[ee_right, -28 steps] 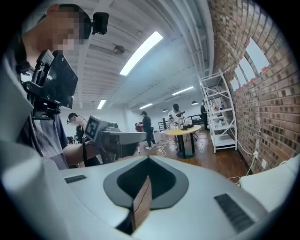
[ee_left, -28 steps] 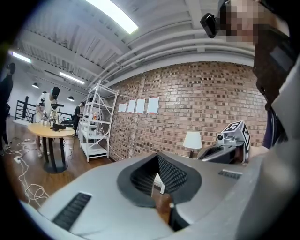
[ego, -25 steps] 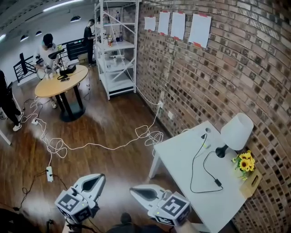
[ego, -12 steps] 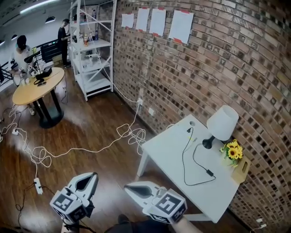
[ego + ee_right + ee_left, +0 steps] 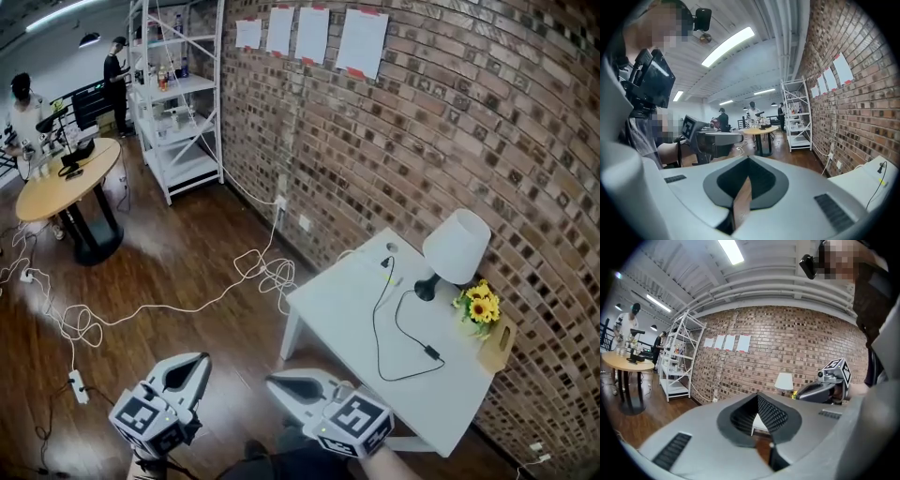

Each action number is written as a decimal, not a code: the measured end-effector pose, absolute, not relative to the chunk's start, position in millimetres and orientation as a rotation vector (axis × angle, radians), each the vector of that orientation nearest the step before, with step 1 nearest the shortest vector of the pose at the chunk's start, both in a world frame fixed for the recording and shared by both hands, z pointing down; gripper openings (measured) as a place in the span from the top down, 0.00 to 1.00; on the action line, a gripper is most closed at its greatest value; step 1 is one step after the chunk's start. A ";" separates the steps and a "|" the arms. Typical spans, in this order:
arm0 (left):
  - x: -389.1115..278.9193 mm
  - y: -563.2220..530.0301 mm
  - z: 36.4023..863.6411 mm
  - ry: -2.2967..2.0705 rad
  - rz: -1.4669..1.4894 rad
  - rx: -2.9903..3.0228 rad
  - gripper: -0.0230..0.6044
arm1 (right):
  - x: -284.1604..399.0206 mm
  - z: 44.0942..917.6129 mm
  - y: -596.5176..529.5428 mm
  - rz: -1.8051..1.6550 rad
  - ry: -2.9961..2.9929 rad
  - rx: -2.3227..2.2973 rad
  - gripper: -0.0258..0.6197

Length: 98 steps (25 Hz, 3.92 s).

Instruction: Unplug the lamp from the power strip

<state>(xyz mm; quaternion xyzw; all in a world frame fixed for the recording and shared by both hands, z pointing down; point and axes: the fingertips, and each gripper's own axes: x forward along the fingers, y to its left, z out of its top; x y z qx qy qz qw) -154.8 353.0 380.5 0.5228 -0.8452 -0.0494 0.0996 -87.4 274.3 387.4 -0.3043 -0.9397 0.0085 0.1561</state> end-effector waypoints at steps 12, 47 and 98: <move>-218.0 294.8 383.4 -2.548 0.079 1.519 0.94 | -150.1 390.8 216.7 0.109 -2.697 -0.975 0.96; -263.2 28.6 363.1 -2.178 0.039 1.930 0.94 | -191.1 400.4 -6.3 0.125 -2.794 -0.532 0.96; -325.8 -173.6 431.9 -1.480 0.141 2.400 0.94 | -223.6 456.1 -159.2 0.285 -2.617 0.402 0.96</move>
